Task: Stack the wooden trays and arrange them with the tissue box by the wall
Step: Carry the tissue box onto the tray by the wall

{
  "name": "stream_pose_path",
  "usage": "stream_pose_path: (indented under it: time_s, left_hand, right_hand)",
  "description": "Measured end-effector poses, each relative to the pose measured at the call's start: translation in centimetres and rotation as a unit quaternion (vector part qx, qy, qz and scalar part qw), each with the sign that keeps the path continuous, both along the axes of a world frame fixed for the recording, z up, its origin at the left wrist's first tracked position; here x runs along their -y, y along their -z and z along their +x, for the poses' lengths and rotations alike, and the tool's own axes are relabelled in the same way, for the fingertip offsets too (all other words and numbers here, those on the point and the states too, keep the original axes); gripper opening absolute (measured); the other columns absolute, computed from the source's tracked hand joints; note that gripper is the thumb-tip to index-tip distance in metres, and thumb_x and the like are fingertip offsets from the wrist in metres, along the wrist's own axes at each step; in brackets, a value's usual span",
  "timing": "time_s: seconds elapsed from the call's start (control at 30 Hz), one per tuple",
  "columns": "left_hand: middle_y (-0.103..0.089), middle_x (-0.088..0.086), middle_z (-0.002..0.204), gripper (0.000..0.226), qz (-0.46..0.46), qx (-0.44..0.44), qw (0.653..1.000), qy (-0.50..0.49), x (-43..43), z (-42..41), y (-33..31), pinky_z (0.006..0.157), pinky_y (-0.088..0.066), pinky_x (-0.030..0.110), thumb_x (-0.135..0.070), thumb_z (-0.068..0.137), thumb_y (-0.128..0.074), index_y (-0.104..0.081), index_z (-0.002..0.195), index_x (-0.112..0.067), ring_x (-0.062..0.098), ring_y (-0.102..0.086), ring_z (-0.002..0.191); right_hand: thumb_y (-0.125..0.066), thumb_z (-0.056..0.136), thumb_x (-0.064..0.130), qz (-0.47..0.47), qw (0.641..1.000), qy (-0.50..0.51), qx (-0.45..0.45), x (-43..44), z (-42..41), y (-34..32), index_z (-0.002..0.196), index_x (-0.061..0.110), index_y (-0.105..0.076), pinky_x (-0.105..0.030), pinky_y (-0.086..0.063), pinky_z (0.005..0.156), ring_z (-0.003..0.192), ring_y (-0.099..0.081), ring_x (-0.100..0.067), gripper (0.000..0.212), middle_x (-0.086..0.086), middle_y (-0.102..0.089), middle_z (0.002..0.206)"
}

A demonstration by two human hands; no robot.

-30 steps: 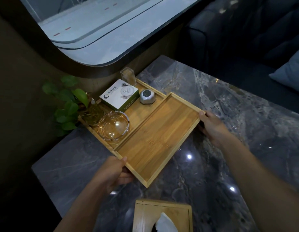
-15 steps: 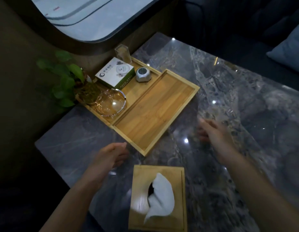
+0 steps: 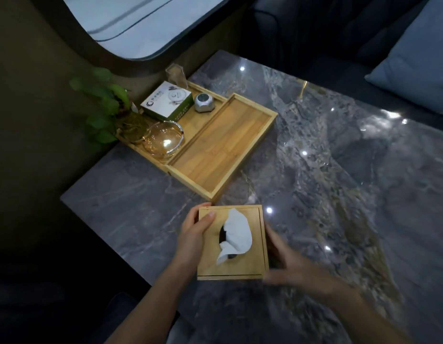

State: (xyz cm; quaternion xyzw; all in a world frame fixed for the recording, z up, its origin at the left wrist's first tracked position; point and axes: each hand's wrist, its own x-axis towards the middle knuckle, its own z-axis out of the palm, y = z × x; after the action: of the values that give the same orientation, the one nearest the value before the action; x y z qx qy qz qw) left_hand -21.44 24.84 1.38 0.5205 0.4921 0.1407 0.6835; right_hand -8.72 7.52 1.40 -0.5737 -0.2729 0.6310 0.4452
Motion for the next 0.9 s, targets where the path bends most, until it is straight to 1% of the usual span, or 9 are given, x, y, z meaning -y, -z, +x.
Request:
stream_pose_path:
  time_s: [0.1,0.17,0.37,0.5,0.57,0.67,0.73,0.8,0.9]
  left_hand:
    - [-0.067,0.013,0.1,0.011,-0.02,0.013,0.999,-0.028,0.3,0.0,0.1,0.078,-0.051,0.042,-0.02,0.085,-0.059,-0.063,0.094,-0.017,0.026,-0.064,0.09]
    - [-0.064,0.015,0.097,0.005,-0.027,0.017,0.999,-0.039,0.7,-0.4,0.0,0.084,-0.05,0.048,-0.02,0.087,-0.058,-0.06,0.089,-0.016,0.03,-0.062,0.091]
    - [-0.064,0.013,0.102,0.003,-0.006,0.026,0.99,-0.138,0.6,-4.2,-0.9,0.089,-0.048,0.052,-0.024,0.087,-0.058,-0.058,0.089,-0.024,0.03,-0.062,0.095]
    - [-0.066,0.008,0.105,0.012,-0.067,0.032,0.964,-0.254,-1.7,-7.0,-1.6,0.091,-0.05,0.054,-0.032,0.084,-0.06,-0.055,0.094,-0.028,0.031,-0.064,0.097]
    - [-0.063,0.006,0.109,0.023,-0.074,0.028,0.953,-0.293,-3.3,-8.0,-1.3,0.092,-0.05,0.053,-0.031,0.083,-0.061,-0.051,0.103,-0.029,0.03,-0.062,0.099]
    - [-0.059,0.007,0.115,0.049,-0.093,0.043,0.941,-0.322,-5.6,-8.8,-0.9,0.084,-0.053,0.047,-0.027,0.084,-0.062,-0.039,0.127,-0.025,0.029,-0.061,0.1]
    - [-0.059,0.007,0.12,0.049,-0.101,0.067,0.941,-0.315,-7.0,-9.2,-0.7,0.071,-0.054,0.04,-0.023,0.086,-0.059,-0.038,0.13,-0.028,0.026,-0.061,0.099]
    - [-0.056,0.002,0.122,0.053,-0.113,0.069,0.95,-0.283,-8.0,-9.5,-0.8,0.064,-0.053,0.039,-0.02,0.087,-0.056,-0.035,0.132,-0.037,0.024,-0.059,0.1]
    - [-0.051,-0.007,0.122,0.063,-0.112,0.037,0.968,-0.22,-8.6,-9.8,-0.8,0.06,-0.058,0.051,-0.024,0.087,-0.058,-0.026,0.128,-0.059,0.022,-0.056,0.099]
  right_hand:
    - [-0.087,0.049,0.041,-0.011,0.988,-0.083,0.132,0.0,-1.0,0.5,0.128,0.053,0.026,-0.009,-0.021,0.106,0.135,-0.011,0.011,0.138,0.033,0.001,0.143]
    - [-0.086,0.053,0.039,0.013,0.976,-0.089,0.198,-0.5,-1.8,0.3,0.127,0.045,0.034,-0.007,-0.014,0.106,0.136,-0.002,0.01,0.142,0.04,0.009,0.138]
    - [-0.074,0.069,0.047,0.117,0.967,-0.018,0.223,-3.5,-3.4,-1.9,0.132,0.064,-0.005,-0.004,-0.036,0.094,0.123,-0.038,0.015,0.095,0.044,-0.035,0.133]
    - [-0.074,0.067,0.041,0.074,0.941,-0.112,0.311,-8.1,-3.4,-2.0,0.123,0.07,-0.02,-0.01,-0.044,0.078,0.101,-0.052,0.018,0.083,0.045,-0.054,0.106]
    - [-0.076,0.063,0.034,0.072,0.926,-0.145,0.342,-11.2,-3.5,-1.6,0.123,0.064,-0.029,-0.009,-0.041,0.077,0.098,-0.054,0.009,0.082,0.035,-0.059,0.096]
    - [-0.075,0.066,0.028,0.042,0.911,-0.169,0.373,-15.6,-4.0,-0.7,0.132,0.043,-0.034,-0.022,-0.039,0.084,0.106,-0.049,-0.007,0.079,0.015,-0.058,0.112]
    - [-0.07,0.074,0.023,0.033,0.885,-0.173,0.431,-17.9,-4.5,-0.2,0.132,0.032,-0.036,-0.03,-0.042,0.091,0.11,-0.054,-0.015,0.068,0.002,-0.061,0.12]
    - [-0.064,0.081,0.023,0.036,0.853,-0.139,0.501,-19.3,-5.2,-0.1,0.132,0.023,-0.035,-0.037,-0.044,0.094,0.112,-0.058,-0.024,0.059,-0.006,-0.063,0.119]
    - [-0.062,0.083,0.031,0.073,0.838,-0.09,0.534,-20.6,-6.5,0.0,0.139,0.025,-0.02,-0.041,-0.046,0.092,0.112,-0.058,-0.028,0.07,-0.012,-0.057,0.126]
